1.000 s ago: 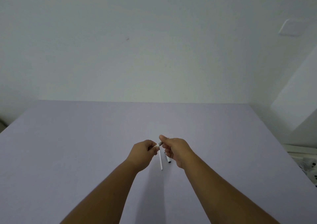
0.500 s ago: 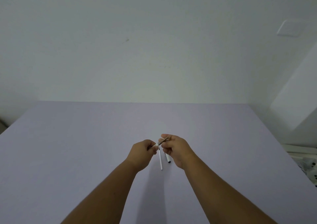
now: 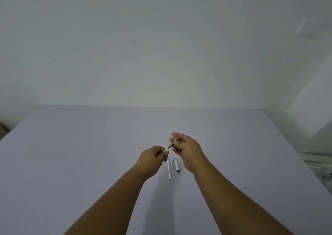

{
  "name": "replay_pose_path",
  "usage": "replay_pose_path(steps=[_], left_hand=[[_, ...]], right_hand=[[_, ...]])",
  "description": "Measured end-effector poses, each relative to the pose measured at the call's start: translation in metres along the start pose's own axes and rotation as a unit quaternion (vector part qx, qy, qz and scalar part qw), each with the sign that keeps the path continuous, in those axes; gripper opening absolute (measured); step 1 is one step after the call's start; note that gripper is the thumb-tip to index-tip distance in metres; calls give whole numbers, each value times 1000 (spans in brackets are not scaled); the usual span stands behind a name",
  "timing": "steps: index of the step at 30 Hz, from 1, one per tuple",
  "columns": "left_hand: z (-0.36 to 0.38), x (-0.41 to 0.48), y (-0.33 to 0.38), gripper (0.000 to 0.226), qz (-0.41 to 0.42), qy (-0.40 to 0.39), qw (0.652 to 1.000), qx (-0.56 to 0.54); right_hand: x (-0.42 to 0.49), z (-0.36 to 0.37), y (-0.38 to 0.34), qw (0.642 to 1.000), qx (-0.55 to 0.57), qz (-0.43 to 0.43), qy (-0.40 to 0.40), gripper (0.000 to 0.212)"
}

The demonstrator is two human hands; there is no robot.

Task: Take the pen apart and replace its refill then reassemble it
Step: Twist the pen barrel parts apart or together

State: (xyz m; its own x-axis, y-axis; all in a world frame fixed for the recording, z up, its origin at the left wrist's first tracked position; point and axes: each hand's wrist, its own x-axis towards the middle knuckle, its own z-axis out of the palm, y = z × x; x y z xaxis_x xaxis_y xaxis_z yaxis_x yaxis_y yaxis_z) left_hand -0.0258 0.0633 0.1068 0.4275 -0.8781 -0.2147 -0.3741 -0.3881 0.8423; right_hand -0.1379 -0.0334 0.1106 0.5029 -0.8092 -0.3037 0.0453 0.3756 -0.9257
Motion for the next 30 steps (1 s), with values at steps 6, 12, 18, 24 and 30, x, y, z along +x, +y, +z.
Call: replay_pose_path(steps=[6,12,18,24,30], left_hand=[[0,0,-2,9,-13,-8,999,-42],[1,5,-4,14,-22,-7,996,-81],[6,14,-22,14,-64,-9,994,-91],[20,20,-43,11,-106,-13,988,-113],[27,24,-55,12,-122,-12,987,-100]], right_hand=[[8,-4,-1,999,-38,-3,-8,28],[23,-5,-7,999,12,-26,42,25],[46,-25,9,991,20,-2,134,13],[50,-48,79,882,-460,77,70,26],[54,-56,101,862,-498,54,79,20]])
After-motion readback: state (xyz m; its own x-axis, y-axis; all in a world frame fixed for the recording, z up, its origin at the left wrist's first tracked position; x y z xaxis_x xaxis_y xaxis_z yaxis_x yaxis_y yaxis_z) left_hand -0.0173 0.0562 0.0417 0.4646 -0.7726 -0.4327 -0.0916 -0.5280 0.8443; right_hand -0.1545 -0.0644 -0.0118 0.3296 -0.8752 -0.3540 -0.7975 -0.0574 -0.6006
